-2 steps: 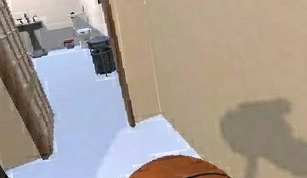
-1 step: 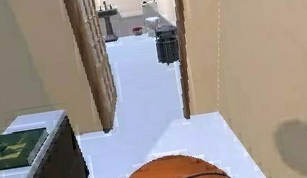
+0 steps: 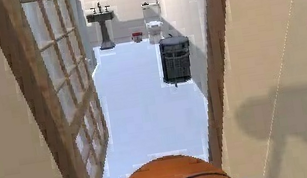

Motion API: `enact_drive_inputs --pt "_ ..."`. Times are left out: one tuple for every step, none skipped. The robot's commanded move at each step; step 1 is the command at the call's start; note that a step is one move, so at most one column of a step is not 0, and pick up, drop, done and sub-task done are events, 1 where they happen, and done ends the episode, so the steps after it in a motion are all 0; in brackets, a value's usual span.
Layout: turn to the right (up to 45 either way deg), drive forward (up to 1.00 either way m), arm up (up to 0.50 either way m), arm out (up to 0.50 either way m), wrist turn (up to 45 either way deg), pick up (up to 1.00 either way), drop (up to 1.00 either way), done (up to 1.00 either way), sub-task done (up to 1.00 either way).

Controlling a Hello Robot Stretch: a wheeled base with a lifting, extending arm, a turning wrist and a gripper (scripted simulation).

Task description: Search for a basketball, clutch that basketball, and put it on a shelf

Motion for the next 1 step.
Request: enact_drive_inputs --pt "-3.0 0.00 0.00 0.00 0.0 0.00 0.00 0.00 0.00"
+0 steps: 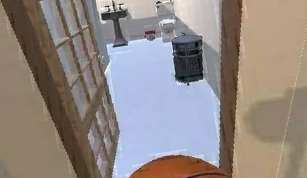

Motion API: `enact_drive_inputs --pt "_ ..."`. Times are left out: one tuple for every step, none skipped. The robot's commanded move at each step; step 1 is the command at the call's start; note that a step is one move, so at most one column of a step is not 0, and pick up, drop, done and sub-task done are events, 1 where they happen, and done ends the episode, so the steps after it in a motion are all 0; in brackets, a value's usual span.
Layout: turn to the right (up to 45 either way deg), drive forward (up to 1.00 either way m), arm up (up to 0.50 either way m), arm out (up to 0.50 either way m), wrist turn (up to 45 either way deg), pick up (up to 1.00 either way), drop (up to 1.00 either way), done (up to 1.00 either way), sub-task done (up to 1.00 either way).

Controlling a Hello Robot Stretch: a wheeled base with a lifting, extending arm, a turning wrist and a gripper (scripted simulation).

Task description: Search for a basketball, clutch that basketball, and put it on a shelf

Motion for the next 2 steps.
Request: enact_drive_inputs --pt "0.0 0.50 0.00 0.00 0.0 0.00 0.00 0.00 0.00" --pt "0.0 1.00 0.00 0.00 0.0 0.00 0.00 0.00 0.00"
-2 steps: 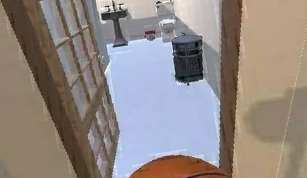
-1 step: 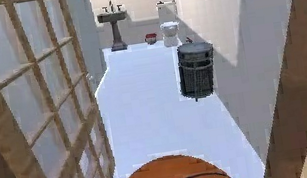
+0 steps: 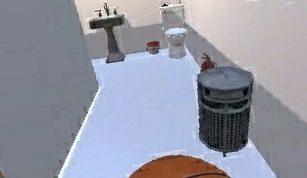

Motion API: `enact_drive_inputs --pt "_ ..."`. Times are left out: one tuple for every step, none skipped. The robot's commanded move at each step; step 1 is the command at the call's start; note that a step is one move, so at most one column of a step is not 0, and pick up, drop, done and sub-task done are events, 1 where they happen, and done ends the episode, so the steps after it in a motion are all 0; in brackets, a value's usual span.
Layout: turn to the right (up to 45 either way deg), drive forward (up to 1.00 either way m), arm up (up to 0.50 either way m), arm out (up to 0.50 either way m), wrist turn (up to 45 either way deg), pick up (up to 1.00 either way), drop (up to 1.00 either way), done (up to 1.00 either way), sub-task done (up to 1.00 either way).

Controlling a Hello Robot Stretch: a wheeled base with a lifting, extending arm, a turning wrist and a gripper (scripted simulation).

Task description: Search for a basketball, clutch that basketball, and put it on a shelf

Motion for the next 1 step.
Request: enact_drive_inputs --pt "3.0 0.00 0.00 0.00 0.0 0.00 0.00 0.00 0.00"
